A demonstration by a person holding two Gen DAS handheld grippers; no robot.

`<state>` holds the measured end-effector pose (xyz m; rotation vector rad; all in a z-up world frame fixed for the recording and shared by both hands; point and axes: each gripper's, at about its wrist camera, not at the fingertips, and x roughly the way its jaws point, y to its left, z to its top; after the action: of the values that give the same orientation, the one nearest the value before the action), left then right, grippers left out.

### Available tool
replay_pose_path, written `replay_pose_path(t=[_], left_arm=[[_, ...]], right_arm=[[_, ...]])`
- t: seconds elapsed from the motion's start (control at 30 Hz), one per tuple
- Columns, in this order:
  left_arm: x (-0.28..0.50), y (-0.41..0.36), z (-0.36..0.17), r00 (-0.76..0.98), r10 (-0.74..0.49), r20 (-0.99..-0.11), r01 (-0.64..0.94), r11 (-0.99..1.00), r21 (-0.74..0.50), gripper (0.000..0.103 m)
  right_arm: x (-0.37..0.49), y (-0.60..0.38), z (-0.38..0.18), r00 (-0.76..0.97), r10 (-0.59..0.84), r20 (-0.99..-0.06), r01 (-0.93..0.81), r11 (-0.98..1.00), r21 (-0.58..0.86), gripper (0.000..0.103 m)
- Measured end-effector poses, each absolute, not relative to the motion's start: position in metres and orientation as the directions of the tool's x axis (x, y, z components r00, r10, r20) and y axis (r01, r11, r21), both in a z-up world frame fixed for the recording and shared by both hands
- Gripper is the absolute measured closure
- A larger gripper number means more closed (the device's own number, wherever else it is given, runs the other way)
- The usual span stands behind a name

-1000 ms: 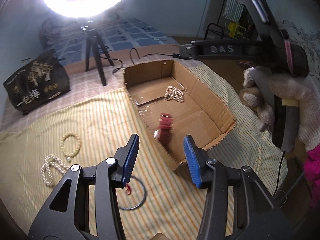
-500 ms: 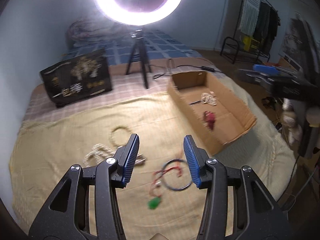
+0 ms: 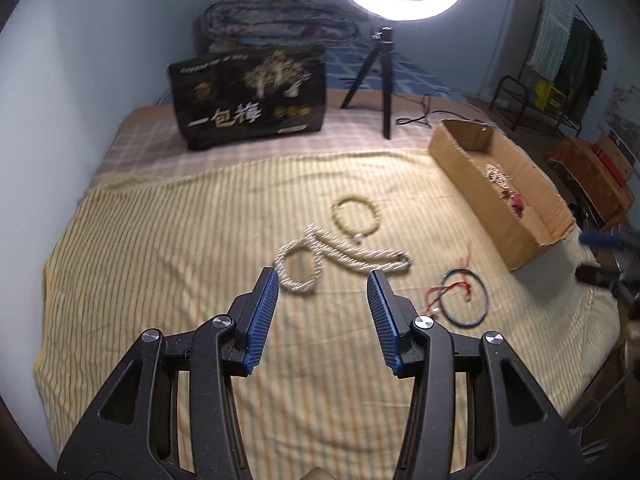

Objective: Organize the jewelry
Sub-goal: 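Move both tools back toward the remaining jewelry on the sheet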

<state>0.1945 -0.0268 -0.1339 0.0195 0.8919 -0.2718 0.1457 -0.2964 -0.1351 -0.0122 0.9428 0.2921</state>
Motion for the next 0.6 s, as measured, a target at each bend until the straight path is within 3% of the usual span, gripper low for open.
replay_pose_path(t=[0.23, 0.6], left_arm=[[0.202, -0.011, -0.154, 0.564, -0.233, -0.793, 0.204, 0.969, -0.139, 0.056], [0.222, -0.017, -0.18, 0.524, -0.27, -0.808, 0.208, 0.96, -0.185, 0.056]], right_arm=[[0.158, -0.302, -0.182, 0.436, 0.289, -0.852, -0.135, 0.957, 0.256, 0.054], [0.168, -0.287, -0.218, 0.404, 0.269, -0.874, -0.069, 0.962, 0.263, 0.071]])
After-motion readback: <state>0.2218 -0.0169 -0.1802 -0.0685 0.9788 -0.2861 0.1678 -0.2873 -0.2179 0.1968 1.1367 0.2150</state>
